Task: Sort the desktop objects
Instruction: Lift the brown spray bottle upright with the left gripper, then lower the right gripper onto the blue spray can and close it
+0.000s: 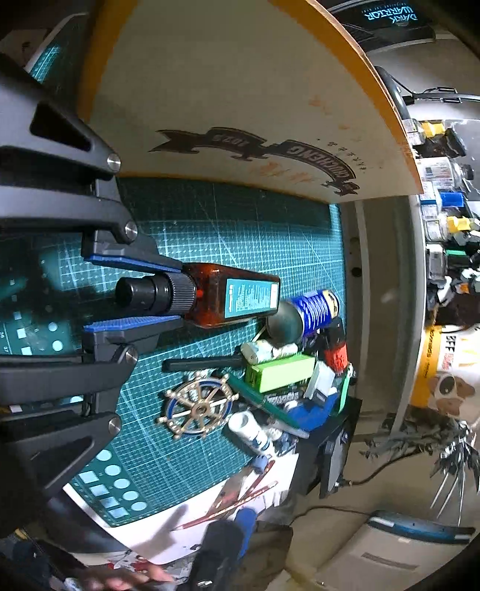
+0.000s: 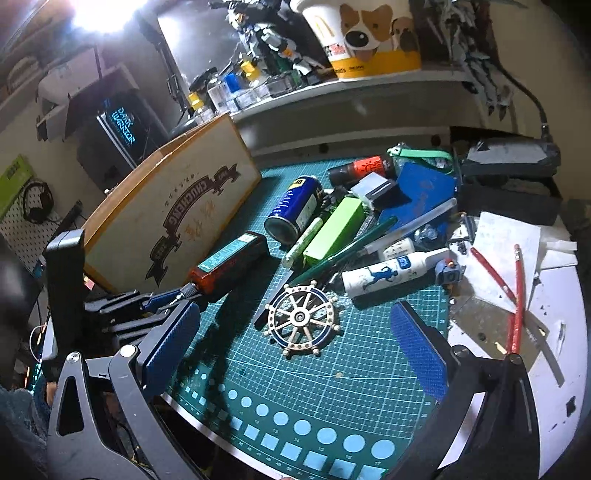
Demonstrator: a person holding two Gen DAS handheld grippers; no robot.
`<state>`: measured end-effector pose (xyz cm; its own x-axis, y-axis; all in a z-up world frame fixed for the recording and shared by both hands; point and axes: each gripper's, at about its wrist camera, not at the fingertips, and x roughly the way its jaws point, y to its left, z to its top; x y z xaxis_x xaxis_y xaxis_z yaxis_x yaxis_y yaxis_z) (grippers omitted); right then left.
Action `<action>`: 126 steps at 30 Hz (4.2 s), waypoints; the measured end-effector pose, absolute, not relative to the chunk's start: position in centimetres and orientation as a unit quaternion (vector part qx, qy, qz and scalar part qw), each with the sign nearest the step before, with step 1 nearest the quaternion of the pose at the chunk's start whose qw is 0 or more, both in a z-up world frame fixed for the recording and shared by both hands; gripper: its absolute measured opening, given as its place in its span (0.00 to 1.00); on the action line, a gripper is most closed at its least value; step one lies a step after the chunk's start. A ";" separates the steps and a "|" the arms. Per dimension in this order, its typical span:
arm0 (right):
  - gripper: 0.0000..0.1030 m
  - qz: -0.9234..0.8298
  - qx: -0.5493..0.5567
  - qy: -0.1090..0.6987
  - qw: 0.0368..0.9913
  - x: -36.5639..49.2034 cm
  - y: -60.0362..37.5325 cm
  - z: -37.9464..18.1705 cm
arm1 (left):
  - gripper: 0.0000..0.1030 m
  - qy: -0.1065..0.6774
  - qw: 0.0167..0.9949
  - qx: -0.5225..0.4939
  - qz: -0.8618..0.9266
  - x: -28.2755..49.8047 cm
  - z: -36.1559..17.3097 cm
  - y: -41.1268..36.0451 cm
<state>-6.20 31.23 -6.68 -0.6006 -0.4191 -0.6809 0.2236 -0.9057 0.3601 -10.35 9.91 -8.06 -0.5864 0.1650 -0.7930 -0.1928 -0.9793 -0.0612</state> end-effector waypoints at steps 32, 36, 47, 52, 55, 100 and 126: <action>1.00 -0.872 0.430 -0.148 0.184 -6.6 32.9 -8.4 | 0.58 0.030 0.155 -0.272 0.949 -7.9 -3.5 9.8; 1.00 -0.867 0.436 -0.156 0.183 -7.0 33.3 -9.1 | 0.63 0.023 0.157 -0.283 0.946 -8.8 -4.6 10.1; 1.00 -0.862 0.447 -0.144 0.190 -7.1 33.0 -9.5 | 0.63 -0.027 0.199 -0.329 0.923 -11.7 -7.9 10.9; 1.00 -0.862 0.449 -0.149 0.183 -7.2 33.3 -9.8 | 0.36 -0.027 0.200 -0.325 0.924 -11.4 -7.9 10.7; 1.00 -0.862 0.448 -0.152 0.181 -7.3 33.2 -9.9 | 0.35 -0.020 0.192 -0.320 0.928 -10.6 -7.7 10.6; 0.60 -0.767 0.616 0.008 0.179 -27.1 20.1 -12.2 | 0.34 0.009 0.190 -0.341 0.920 -7.4 -7.7 9.0; 0.42 -0.820 0.510 -0.056 0.254 -21.7 23.8 -6.1 | 0.34 -0.003 0.186 -0.327 0.927 -6.8 -6.6 8.5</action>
<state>-21.71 23.76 -6.11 -0.3504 -0.4739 -0.8079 0.3599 -0.8644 0.3510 -6.77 8.49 -6.60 -0.7171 0.3475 -0.6042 -0.3435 -0.9304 -0.1275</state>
